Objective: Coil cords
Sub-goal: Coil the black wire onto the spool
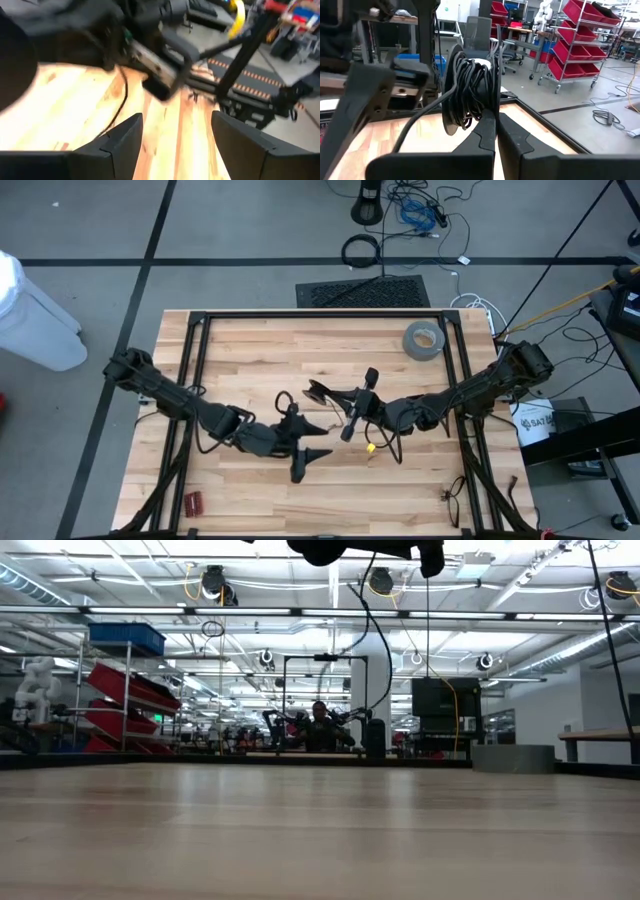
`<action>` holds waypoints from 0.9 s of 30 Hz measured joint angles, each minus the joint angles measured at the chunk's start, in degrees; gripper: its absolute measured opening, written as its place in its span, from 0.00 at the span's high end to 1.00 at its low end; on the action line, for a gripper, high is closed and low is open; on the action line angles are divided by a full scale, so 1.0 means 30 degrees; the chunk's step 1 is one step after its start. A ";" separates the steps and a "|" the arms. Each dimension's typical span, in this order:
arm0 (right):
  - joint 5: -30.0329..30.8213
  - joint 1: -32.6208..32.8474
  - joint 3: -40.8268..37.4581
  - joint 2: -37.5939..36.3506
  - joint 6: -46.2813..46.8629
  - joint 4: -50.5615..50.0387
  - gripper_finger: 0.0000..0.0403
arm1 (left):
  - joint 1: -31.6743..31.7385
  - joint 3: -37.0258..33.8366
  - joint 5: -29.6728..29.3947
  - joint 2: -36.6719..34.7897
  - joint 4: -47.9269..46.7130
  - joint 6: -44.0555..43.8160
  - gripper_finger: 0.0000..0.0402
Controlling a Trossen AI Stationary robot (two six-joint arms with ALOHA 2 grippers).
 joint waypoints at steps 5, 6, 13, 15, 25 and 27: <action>-0.0328 0.0051 -0.0007 -0.0253 -0.0116 -0.0211 1.00 | -0.1104 0.0000 -0.1210 0.0000 -0.1174 0.0856 0.40; -0.0599 0.0051 -0.0007 -0.0314 -0.0090 -0.0126 1.00 | -0.1394 0.0000 -0.1775 0.0000 -0.1281 0.1280 0.40; -0.2082 0.0187 -0.0007 -0.1234 0.0066 -0.0254 1.00 | -0.2663 -0.0435 -0.5221 0.0059 -0.0525 0.5069 0.40; -0.2415 0.0291 -0.0007 -0.1504 0.0073 -0.0287 1.00 | -0.2594 -0.0681 -0.5333 0.0364 0.0386 0.5874 0.40; -0.2985 0.0959 -0.0007 -0.2433 -0.0255 -0.0440 1.00 | -0.1271 -0.0852 -0.6798 0.4498 0.8382 1.0534 0.40; -0.2987 0.1056 -0.0007 -0.2562 -0.0330 -0.0440 1.00 | -0.0959 -0.0852 -0.7118 0.5245 1.0004 1.1038 0.40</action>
